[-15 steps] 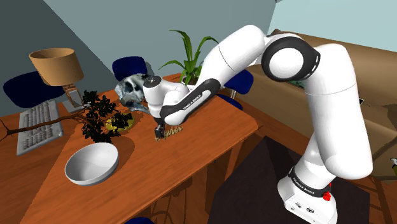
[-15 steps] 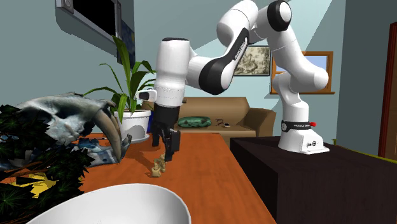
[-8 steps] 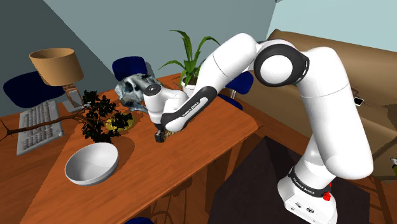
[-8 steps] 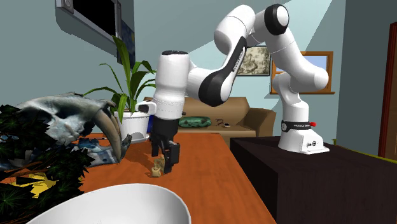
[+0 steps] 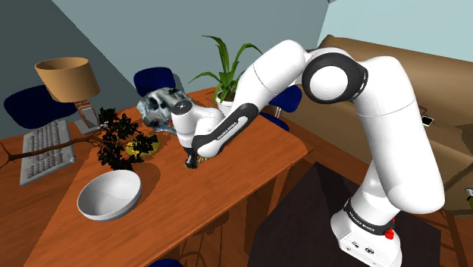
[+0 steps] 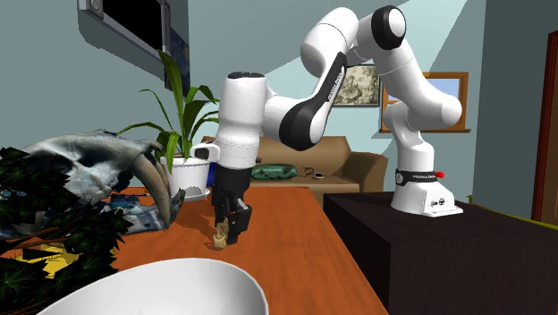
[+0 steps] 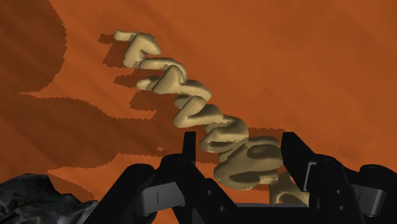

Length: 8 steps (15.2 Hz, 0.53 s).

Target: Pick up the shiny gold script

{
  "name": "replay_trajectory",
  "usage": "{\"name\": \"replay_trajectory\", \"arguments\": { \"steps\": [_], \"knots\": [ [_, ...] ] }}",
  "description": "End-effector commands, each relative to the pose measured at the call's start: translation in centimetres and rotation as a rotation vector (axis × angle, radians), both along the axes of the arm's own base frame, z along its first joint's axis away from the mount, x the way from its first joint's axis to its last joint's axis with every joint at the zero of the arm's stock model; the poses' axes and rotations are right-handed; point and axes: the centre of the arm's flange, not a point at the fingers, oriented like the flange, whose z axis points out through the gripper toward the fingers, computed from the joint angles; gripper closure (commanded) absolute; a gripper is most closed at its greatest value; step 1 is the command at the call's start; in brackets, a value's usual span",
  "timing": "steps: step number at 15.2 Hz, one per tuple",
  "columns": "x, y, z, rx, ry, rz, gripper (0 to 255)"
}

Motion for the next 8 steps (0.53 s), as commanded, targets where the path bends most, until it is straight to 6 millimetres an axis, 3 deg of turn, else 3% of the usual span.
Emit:
{"name": "replay_trajectory", "arguments": {
  "steps": [1,8],
  "knots": [
    [0.0,0.0,0.0,-0.001,0.001,0.000,255],
    [0.0,0.0,3.2,-0.001,0.001,0.000,255]
  ]
}}
